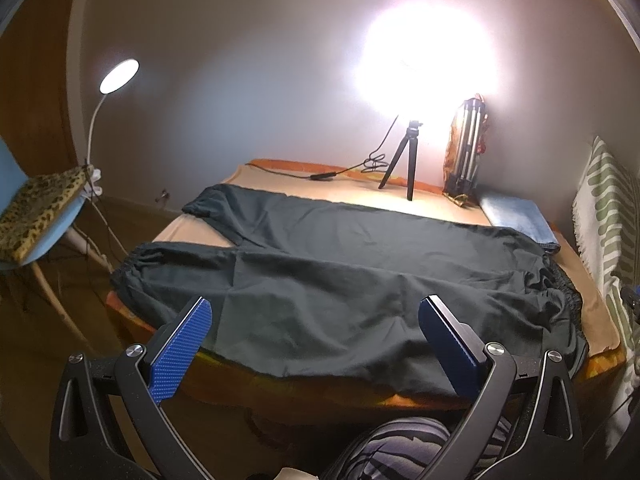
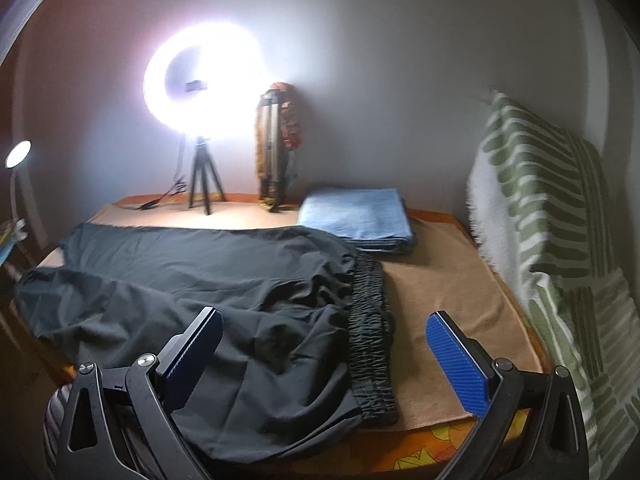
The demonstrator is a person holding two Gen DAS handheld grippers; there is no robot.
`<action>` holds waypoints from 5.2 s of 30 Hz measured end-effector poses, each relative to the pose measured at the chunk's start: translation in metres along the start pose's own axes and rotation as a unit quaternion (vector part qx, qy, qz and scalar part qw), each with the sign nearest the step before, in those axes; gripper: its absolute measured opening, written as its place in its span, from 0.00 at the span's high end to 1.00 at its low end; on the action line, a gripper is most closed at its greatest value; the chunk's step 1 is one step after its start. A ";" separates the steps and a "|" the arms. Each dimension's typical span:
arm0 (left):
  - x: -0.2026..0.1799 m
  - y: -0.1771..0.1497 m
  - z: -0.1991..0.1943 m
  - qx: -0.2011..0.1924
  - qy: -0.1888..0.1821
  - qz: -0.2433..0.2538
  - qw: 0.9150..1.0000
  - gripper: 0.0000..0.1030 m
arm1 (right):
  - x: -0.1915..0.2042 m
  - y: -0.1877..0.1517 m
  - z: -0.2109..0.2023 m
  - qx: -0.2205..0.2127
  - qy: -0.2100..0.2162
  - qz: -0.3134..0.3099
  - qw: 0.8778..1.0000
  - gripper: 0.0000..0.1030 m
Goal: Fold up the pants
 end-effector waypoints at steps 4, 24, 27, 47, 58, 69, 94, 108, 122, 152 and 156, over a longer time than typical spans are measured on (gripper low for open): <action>0.011 -0.006 0.002 0.008 0.012 -0.006 1.000 0.00 | 0.002 -0.009 -0.001 -0.003 0.020 -0.040 0.999 0.02; 0.071 -0.038 0.014 0.047 0.071 -0.063 0.994 0.09 | 0.062 -0.117 0.035 0.104 0.217 -0.264 0.934 0.33; 0.077 -0.039 0.012 0.049 0.079 -0.065 0.994 0.13 | 0.076 -0.131 0.044 0.110 0.223 -0.297 0.922 0.38; 0.202 -0.044 0.020 0.060 0.146 -0.149 0.976 0.15 | 0.095 -0.131 0.061 0.135 0.234 -0.327 0.906 0.89; 0.283 -0.031 0.092 0.087 0.129 -0.209 0.965 0.15 | 0.094 -0.043 0.079 0.093 0.154 -0.298 0.938 0.98; 0.331 -0.024 0.162 0.137 0.091 -0.266 0.950 0.15 | 0.120 0.005 0.116 0.078 0.107 -0.322 0.937 0.99; 0.342 -0.033 0.207 0.163 0.074 -0.314 0.932 0.49 | 0.126 0.043 0.151 0.070 0.086 -0.337 0.935 0.99; 0.335 0.003 0.193 0.108 0.106 -0.287 0.946 0.91 | 0.115 0.046 0.139 0.059 0.084 -0.320 0.942 0.99; 0.305 0.096 0.199 0.086 0.118 -0.223 0.964 0.92 | 0.097 0.080 0.164 0.031 0.052 -0.285 0.956 1.00; 0.225 0.189 0.427 0.143 0.170 -0.124 0.967 0.92 | 0.074 0.085 0.341 0.091 -0.005 -0.280 0.956 1.00; 0.227 0.190 0.435 0.148 0.151 -0.141 0.967 0.85 | 0.072 0.082 0.353 0.105 -0.013 -0.279 0.955 1.00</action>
Point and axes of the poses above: each gripper's, at about its wrist camera, not at the fingertips, and z roughly the way its jaws point, x to its left, y to its top, the point moved 4 cm from there along z, roughly the way its jaws point, and after that the axes turned 1 degree about x, right-handed, at the moved point
